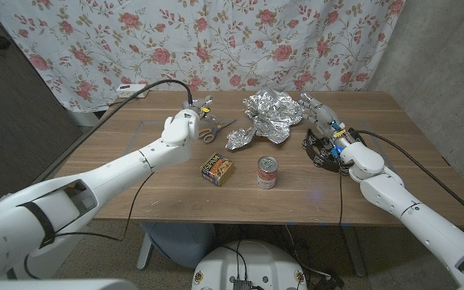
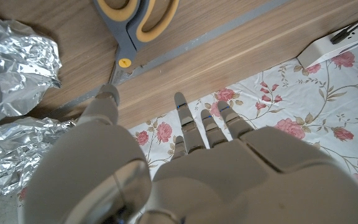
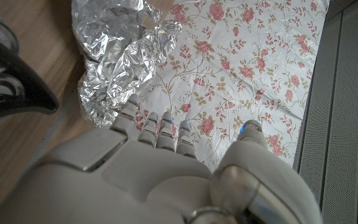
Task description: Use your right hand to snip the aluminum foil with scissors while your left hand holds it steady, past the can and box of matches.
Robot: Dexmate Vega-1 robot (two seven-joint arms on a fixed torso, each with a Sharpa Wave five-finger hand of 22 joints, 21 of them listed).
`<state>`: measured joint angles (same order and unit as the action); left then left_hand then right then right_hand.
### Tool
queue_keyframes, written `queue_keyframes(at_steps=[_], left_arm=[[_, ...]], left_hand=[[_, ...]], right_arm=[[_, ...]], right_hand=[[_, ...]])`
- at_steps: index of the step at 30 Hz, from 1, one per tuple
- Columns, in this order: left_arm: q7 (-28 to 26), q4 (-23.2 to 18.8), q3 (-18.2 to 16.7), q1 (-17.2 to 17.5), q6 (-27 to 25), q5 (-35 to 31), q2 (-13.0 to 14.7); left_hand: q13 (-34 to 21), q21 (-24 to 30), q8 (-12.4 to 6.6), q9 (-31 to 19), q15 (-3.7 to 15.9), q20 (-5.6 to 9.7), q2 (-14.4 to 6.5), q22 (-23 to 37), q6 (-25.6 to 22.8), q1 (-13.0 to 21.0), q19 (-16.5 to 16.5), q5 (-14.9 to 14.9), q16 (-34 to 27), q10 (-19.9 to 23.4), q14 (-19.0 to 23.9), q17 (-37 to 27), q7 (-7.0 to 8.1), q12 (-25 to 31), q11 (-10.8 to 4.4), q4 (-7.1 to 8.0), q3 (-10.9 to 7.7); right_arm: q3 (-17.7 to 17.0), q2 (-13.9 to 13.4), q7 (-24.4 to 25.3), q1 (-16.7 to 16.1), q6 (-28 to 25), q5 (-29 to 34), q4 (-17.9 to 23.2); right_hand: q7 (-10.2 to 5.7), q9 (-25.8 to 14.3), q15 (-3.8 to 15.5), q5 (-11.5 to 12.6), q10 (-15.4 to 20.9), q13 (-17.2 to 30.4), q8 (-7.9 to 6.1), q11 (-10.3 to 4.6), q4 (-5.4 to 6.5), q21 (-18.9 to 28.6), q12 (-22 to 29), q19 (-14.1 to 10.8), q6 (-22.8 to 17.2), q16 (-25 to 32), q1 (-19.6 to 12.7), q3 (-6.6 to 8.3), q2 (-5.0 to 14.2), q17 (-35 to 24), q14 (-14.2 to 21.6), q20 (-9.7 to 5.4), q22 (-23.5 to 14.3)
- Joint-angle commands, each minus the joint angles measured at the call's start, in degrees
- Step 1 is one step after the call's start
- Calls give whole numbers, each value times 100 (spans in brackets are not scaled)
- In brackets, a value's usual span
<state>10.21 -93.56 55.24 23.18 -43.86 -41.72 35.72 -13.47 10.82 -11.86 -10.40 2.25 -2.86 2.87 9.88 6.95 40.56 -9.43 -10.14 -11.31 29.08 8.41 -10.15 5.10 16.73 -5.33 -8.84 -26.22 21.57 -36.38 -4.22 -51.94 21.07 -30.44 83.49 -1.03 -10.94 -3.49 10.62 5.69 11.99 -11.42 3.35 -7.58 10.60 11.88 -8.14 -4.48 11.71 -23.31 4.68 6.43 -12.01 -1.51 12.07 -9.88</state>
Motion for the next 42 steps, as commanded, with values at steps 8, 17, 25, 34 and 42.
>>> queue_keyframes(at_steps=[8,17,25,34,42], left_arm=[[-14,337,147,-179,64,71,-178],[-46,446,209,-222,133,117,-222],[-161,529,216,-206,166,188,-289],[-149,572,265,-252,214,241,-302],[-325,526,259,-171,354,247,-263]], left_hand=[[-11,27,8,-15,47,25,-41,1,-13,47,-39,10,-40,42,72,-2,-13,-21,-32,13,28],[-14,38,-4,-16,126,79,-59,1,-71,71,-79,5,-36,71,80,0,-34,-33,-45,9,35],[-4,32,-103,-17,185,157,-126,-2,-415,162,-108,-11,-19,115,81,7,-210,-75,-52,-12,25],[6,16,-123,-16,167,159,-134,-3,-573,229,-87,-2,8,31,30,9,-329,-151,-45,-31,31],[3,29,-385,-22,231,153,-147,-3,-1687,273,-147,9,-31,230,159,11,-375,-152,-176,-13,109]], right_arm=[[44,30,-25,62,11,41,-61],[25,36,-24,47,31,11,-46],[5,-14,25,-2,-29,20,71],[-43,-80,118,-57,-124,24,224],[-68,-122,137,-85,-184,8,299]], right_hand=[[-2,-13,-31,-10,23,15,6,-12,-11,12,16,15,14,54,-32,26,-21,-11,-35,14,-7],[-2,-13,-35,-9,23,15,5,-13,-12,13,15,21,13,59,-33,30,-22,-10,-26,13,-8],[-9,-13,-40,0,23,14,1,-15,-19,15,13,25,4,61,-57,53,1,-8,-24,12,-8],[-10,-13,-43,8,23,13,0,-16,-27,17,13,26,1,61,-79,70,14,-5,-23,11,-8],[-9,-13,-44,11,23,12,-1,-15,-33,19,12,26,-1,61,-89,78,13,-3,-22,10,-8]])
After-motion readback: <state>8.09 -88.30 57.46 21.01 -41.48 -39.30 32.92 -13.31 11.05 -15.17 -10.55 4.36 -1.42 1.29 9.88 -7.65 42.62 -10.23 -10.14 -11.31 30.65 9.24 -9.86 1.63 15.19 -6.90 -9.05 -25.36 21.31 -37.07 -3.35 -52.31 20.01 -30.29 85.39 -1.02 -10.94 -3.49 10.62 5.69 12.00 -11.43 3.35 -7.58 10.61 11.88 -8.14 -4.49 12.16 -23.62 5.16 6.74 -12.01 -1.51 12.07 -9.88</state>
